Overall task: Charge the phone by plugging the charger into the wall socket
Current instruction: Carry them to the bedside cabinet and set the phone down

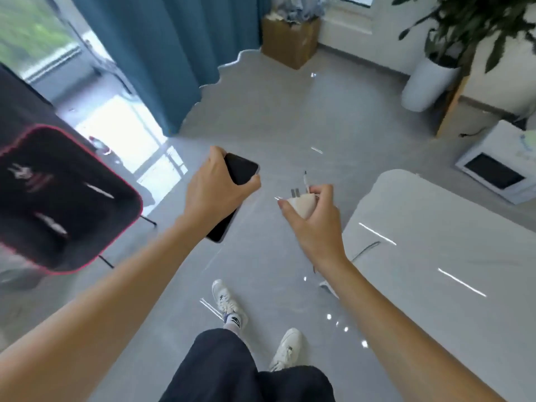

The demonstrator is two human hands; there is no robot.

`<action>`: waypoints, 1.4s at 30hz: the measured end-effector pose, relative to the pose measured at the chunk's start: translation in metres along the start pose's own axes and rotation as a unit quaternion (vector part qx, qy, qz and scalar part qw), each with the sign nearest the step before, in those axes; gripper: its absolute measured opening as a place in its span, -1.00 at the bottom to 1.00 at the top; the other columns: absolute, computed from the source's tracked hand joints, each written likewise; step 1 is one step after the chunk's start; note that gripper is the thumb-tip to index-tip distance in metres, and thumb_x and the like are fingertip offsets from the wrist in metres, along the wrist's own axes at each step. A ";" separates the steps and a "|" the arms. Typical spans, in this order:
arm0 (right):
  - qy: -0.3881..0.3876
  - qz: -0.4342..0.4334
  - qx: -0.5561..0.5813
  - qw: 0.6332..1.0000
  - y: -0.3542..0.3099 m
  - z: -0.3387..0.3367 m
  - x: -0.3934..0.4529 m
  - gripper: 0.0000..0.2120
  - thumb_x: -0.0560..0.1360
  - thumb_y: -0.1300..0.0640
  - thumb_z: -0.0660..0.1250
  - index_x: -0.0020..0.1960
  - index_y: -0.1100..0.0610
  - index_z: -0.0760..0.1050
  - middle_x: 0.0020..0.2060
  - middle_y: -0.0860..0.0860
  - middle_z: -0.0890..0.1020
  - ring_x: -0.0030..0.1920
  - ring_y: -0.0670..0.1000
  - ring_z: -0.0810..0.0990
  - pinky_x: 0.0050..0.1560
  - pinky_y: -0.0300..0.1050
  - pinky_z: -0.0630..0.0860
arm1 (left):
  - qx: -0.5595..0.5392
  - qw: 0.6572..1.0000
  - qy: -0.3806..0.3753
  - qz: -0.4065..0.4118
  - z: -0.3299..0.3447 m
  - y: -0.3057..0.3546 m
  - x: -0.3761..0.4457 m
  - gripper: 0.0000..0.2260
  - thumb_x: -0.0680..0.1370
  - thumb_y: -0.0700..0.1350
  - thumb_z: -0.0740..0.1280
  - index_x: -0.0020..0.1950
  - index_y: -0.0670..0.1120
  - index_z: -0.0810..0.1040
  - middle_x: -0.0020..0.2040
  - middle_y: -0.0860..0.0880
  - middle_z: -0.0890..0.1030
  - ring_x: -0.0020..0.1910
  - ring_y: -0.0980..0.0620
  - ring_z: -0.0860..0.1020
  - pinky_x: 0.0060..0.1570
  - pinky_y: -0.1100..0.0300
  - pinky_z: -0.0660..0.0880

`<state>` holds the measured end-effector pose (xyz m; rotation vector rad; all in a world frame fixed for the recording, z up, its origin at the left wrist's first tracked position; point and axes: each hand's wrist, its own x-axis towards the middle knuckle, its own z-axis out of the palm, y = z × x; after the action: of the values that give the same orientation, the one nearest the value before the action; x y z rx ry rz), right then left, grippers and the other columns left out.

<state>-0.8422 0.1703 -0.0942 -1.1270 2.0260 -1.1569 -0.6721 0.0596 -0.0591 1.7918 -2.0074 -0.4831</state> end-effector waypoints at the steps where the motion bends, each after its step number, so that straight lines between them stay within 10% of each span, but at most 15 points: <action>1: -0.018 -0.015 -0.005 1.000 -0.010 0.012 -0.005 -0.49 0.37 -0.33 0.47 0.08 -0.13 0.28 -0.17 -0.16 0.56 -0.21 -0.11 0.62 -0.20 0.10 0.63 | -0.002 1.000 0.019 -0.017 -0.015 -0.017 -0.009 -0.42 0.30 0.39 0.37 0.09 0.03 0.34 -0.17 0.17 0.47 -0.20 -0.04 0.57 -0.27 0.06 0.52; 21: -0.501 -0.294 -0.043 0.813 -0.234 0.420 -0.361 -0.56 0.42 -0.23 0.49 0.05 -0.13 0.28 -0.23 -0.11 0.58 -0.21 -0.12 0.60 -0.33 -0.13 0.52 | -0.017 0.819 0.348 -0.455 -0.309 -0.470 -0.353 -0.42 0.34 0.35 0.40 0.14 -0.01 0.37 -0.06 0.04 0.61 -0.13 -0.11 0.60 -0.18 0.05 0.49; 31: -0.648 -0.347 -0.095 0.672 -0.275 0.547 -0.559 -0.51 0.36 -0.35 0.42 0.08 -0.15 0.27 -0.19 -0.07 0.56 -0.17 0.03 0.60 -0.17 0.11 0.63 | -0.028 0.661 0.426 -0.617 -0.371 -0.586 -0.542 -0.46 0.36 0.32 0.44 0.10 0.01 0.35 -0.11 0.09 0.54 -0.17 -0.07 0.55 -0.22 0.08 0.45; 36: -0.713 -0.376 -0.117 0.580 -0.286 0.615 -0.644 -0.49 0.37 -0.36 0.40 0.10 -0.13 0.26 -0.12 0.00 0.61 -0.12 0.16 0.62 -0.13 0.22 0.65 | -0.031 0.561 0.453 -0.692 -0.380 -0.635 -0.616 -0.48 0.34 0.35 0.42 0.05 0.03 0.36 -0.15 0.20 0.52 -0.28 0.28 0.44 -0.38 0.25 0.26; 42: -0.765 -0.428 -0.140 0.460 -0.283 0.722 -0.746 -0.47 0.38 -0.38 0.38 0.14 -0.11 0.26 -0.14 -0.10 0.55 -0.13 0.02 0.57 -0.17 0.06 0.58 | -0.029 0.428 0.477 -0.767 -0.378 -0.712 -0.683 -0.47 0.32 0.39 0.41 0.04 0.05 0.39 -0.15 0.15 0.56 -0.26 0.09 0.52 -0.36 0.19 0.30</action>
<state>0.1993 0.4328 -0.1581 -2.1714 0.0467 0.2758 0.1940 0.6598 -0.1444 2.3786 0.7537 0.1459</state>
